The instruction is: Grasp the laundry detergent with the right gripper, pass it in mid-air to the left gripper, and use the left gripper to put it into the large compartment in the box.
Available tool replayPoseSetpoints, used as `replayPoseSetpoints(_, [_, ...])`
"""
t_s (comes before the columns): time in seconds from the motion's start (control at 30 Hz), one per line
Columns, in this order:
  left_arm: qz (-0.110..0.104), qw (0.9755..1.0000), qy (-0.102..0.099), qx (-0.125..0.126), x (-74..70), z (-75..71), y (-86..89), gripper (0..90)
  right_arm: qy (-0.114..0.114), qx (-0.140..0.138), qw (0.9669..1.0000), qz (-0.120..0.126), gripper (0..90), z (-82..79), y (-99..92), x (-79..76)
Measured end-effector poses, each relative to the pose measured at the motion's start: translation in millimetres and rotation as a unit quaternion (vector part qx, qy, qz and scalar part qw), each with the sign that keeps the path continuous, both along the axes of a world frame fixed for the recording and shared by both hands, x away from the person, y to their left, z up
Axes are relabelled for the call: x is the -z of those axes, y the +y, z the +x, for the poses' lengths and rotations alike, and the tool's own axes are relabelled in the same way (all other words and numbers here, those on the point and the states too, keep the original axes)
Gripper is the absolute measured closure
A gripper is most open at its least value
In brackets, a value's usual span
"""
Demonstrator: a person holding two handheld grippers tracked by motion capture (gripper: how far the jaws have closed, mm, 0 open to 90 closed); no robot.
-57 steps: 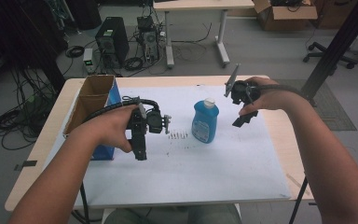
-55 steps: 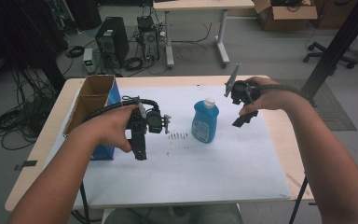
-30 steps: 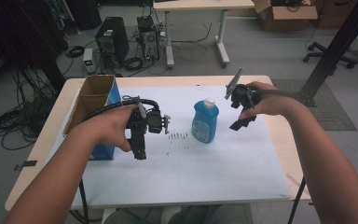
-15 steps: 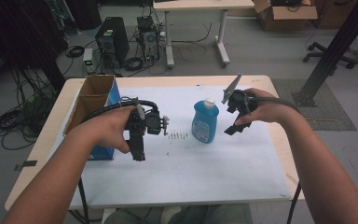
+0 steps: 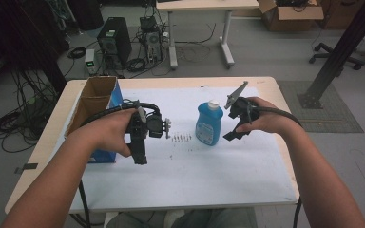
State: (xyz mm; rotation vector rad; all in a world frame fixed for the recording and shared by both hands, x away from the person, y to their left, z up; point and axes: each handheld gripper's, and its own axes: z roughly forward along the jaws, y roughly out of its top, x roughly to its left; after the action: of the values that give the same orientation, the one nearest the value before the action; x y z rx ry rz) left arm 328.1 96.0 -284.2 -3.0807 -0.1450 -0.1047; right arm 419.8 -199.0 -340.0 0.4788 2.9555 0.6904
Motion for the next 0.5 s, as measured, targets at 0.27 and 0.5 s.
replayPoseSetpoints(0.27, [0.004,1.0,-0.001,0.005,1.5,-1.1,-3.7,0.2,-0.011,0.018,0.9995,0.026,4.0,-2.2,0.6,4.6])
replayPoseSetpoints(0.5, [0.003,1.0,-0.004,0.005,2.5,-1.8,-4.5,0.2,-0.02,0.045,0.9968,0.063,3.9,-3.5,1.3,18.6])
